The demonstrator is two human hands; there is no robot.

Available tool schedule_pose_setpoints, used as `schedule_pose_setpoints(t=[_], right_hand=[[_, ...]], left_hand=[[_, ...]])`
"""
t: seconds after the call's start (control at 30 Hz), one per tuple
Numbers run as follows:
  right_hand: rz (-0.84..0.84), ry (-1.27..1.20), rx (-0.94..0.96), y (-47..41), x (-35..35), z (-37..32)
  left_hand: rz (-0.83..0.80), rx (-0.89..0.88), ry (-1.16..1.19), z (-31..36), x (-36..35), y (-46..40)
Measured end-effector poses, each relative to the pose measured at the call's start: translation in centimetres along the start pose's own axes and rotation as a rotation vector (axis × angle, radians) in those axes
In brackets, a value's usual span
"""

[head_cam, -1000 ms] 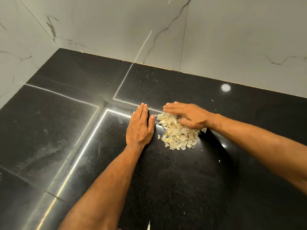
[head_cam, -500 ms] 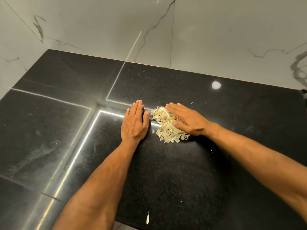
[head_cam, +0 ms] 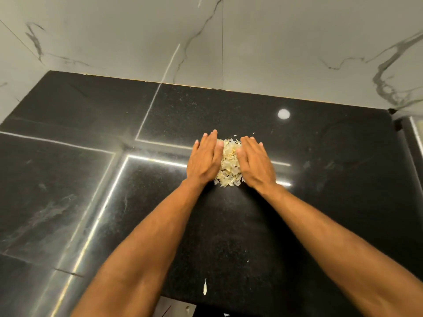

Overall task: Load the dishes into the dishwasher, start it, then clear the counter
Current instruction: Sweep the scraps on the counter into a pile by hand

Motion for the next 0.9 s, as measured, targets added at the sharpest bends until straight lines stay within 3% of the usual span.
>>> schedule_pose_setpoints(t=[0.1, 0.27, 0.43, 0.6, 0.7, 0.9], right_hand=[[0.042, -0.173, -0.040, 0.0, -0.4, -1.9], [0.164, -0.555, -0.238, 0.3, -0.5, -3.3], [0.204, -1.089, -0.451, 0.8, -1.8, -3.7], [0.246, -1.535, -0.658, 1.5, -2.9, -2.5], [0.221, -1.649, -0.702, 1.9, -3.1, -2.5], [0.191, -1.694, -0.674, 2.9, -1.7, -3.8]], left_hand=[[0.047, 0.034, 0.153, 0.8, -1.0, 0.4], [0.203, 0.175, 0.666, 1.2, -1.2, 1.6], [0.344, 0.178, 0.796, 1.1, -0.2, 2.1], [0.407, 0.425, 1.501, 0.4, -3.0, 3.3], [0.441, 0.467, 1.716, 0.4, -3.5, 3.8], [0.529, 0.421, 1.749, 0.9, -2.6, 5.1]])
Point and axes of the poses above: each hand's wrist, its own y-axis away from the middle knuckle, its own x-axis out of the back of the hand, z = x × y, the point moved 9 cm from there along -y, towards the middle knuckle, and after that the axes turned 15 degrees about y, right-handed, at the moved point
